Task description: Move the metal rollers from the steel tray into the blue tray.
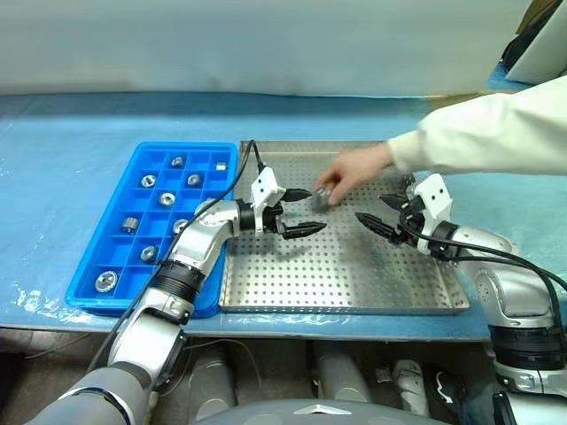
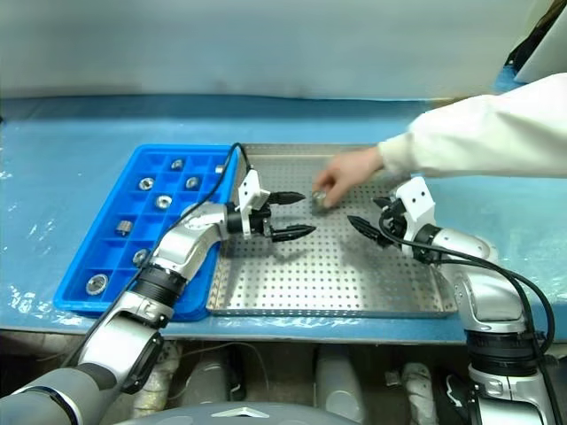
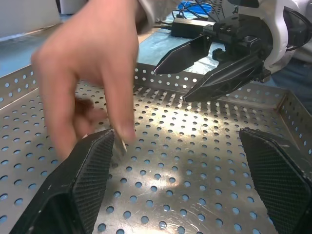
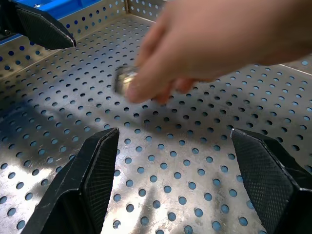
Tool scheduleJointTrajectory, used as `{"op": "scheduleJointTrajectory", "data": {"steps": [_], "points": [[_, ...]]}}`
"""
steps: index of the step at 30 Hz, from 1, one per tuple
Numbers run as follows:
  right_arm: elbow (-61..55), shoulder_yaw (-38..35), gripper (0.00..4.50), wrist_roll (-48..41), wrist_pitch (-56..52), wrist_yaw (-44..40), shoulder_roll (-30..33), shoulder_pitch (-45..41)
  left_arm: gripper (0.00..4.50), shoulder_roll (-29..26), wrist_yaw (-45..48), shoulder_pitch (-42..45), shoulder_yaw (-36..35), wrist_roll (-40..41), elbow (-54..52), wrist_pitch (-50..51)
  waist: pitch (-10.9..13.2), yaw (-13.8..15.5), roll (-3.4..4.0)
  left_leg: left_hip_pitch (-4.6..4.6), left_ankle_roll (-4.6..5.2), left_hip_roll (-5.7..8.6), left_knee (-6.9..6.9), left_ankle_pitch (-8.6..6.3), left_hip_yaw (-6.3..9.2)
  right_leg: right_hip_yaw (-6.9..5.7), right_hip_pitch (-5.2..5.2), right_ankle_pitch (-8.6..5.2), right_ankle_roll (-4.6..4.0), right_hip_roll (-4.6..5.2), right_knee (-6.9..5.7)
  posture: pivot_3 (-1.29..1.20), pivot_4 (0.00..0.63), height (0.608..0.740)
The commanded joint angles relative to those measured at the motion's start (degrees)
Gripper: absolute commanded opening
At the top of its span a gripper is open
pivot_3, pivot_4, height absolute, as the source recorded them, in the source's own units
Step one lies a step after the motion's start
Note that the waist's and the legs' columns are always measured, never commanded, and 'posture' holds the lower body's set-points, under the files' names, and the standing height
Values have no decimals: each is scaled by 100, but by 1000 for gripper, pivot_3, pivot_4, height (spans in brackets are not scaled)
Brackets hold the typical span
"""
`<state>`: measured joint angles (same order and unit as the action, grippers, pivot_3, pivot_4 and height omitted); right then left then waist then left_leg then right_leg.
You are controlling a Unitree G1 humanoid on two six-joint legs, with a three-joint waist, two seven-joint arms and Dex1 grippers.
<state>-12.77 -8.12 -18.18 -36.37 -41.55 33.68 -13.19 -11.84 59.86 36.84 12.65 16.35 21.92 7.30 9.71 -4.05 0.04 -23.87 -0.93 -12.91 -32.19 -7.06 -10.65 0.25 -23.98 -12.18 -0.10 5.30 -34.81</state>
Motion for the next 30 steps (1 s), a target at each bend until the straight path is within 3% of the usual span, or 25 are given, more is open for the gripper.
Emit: {"op": "scheduleJointTrajectory", "data": {"steps": [1,19,26,28,30], "points": [[54,43,3883,-42,167,-68,91,-184,4302,-45,-52,-16,-145,0,-273,-56,0,-1,0,0,0,0,0,0,0,0,0,0,0,0,0,-524,150,740],[1183,1032,3883,-4,598,-699,-329,-1248,4302,-610,-635,-803,-494,45,-1456,388,0,68,0,0,-1,-4,4,0,-1,-5,-2,1,-1,1,-2,-274,150,740],[2350,1695,3883,251,1015,-1270,-740,-1960,4302,-984,-1179,-1583,-846,120,-2500,813,1,387,2,-1,-13,-24,12,-1,-1,-14,-9,0,-1,-1,-5,-85,150,740],[3192,1988,3883,770,1407,-1063,-845,-2207,4302,-1060,-1346,-1814,-920,103,-2794,922,1,531,2,-4,-18,-29,16,2,-1,-14,-9,0,-2,-2,-5,-40,150,740],[3937,2275,3478,1275,1892,-929,-878,-2386,4302,-1118,-1503,-2020,-999,112,-3078,1031,1,640,2,-4,-21,-29,15,3,-2,-16,-10,1,-2,-1,-6,-13,150,740]]}}
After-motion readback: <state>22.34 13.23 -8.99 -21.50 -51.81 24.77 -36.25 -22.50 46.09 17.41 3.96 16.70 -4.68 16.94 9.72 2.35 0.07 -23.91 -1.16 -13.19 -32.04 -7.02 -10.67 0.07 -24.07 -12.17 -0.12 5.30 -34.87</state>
